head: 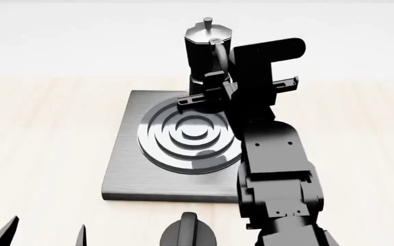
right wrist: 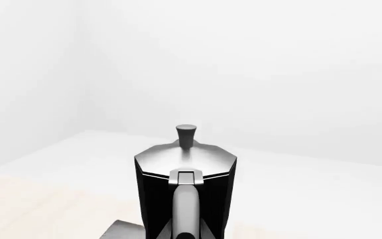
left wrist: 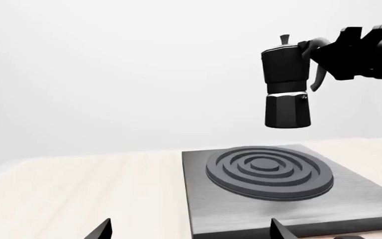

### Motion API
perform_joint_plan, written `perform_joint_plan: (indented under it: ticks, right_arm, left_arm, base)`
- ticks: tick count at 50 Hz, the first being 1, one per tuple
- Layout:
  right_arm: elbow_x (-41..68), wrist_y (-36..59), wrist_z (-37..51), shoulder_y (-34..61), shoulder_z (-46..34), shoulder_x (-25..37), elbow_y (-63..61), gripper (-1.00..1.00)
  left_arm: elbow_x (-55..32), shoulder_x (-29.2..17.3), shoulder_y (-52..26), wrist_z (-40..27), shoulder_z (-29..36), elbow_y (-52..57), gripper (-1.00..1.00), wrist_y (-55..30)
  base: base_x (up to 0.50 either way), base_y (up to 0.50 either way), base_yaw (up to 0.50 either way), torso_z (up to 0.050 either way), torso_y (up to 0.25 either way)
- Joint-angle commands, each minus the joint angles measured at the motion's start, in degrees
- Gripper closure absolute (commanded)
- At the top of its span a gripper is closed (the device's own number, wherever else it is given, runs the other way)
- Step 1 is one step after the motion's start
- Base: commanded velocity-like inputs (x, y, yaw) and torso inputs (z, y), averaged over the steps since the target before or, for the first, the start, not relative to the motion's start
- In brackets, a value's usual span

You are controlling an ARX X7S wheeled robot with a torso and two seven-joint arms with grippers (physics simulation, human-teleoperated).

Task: Put the moka pot on the stove.

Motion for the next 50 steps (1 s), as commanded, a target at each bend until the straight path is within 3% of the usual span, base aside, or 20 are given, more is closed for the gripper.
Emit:
perform_joint_plan:
  ticks: [1,36,39,50]
  right_arm:
    - [2.37,0.26,0.45,-0.08,-0.91,-0.08,-0.02,1.00]
    - [15.85,4.15,0.89,-1.37,-12.23,-0.09,-0.02,1.00]
    - [17.23,4.52,1.21,-0.69,-16.53,-0.09,-0.02,1.00]
    - [17.90,2.62,2.71,-0.08,-16.52,-0.09,-0.02,1.00]
  left_arm:
    - [-0.19,-0.19,0.00,-0.14,0.06,0.36,-1.00,-0.11]
    - [-0.39,-0.63,0.05,-0.76,0.04,0.85,-1.00,0.15]
    - [-0.51,-0.72,0.15,-0.80,0.05,1.15,-1.00,0.11]
    - [-0.48,-0.81,0.16,-0.91,0.18,1.18,-1.00,0.19]
  base:
    - [0.00,0.00,0.00,0.000,0.000]
    - [0.00,0.00,0.00,0.000,0.001]
    - [0.00,0.00,0.00,0.000,0.003]
    - [0.00,0.00,0.00,0.000,0.001]
